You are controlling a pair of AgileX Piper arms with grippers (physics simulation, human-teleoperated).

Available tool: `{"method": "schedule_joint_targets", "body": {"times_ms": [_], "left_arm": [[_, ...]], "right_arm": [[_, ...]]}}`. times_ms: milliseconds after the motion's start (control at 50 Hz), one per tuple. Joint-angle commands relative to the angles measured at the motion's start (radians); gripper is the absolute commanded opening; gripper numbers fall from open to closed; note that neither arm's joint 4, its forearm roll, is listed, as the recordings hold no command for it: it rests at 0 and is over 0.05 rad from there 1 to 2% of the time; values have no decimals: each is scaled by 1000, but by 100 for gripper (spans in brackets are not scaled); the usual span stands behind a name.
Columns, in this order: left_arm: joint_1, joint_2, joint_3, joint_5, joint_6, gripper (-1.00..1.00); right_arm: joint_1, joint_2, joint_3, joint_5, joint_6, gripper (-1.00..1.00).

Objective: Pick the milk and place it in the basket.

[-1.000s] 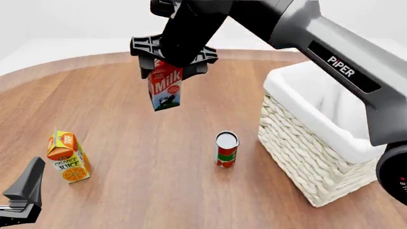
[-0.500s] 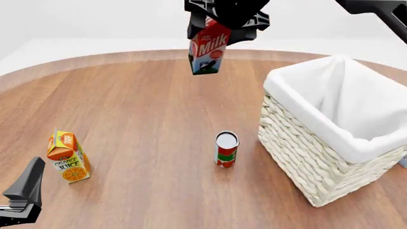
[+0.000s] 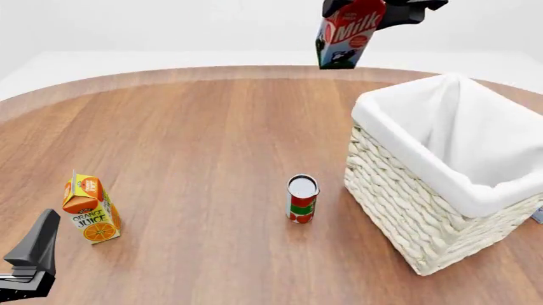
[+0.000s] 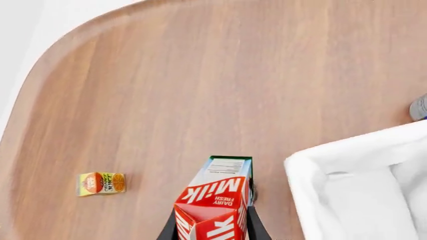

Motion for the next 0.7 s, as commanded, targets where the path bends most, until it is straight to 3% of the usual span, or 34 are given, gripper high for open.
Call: {"method": "schedule_joint_targets", "body": {"times_ms": [20, 700], "left_arm": [[0, 0, 0, 0, 0, 100], [0, 0, 0, 0, 0, 100]], "right_arm": [[-93, -91, 52, 0, 14, -100], [-315, -255, 283, 0, 76, -100]]}}
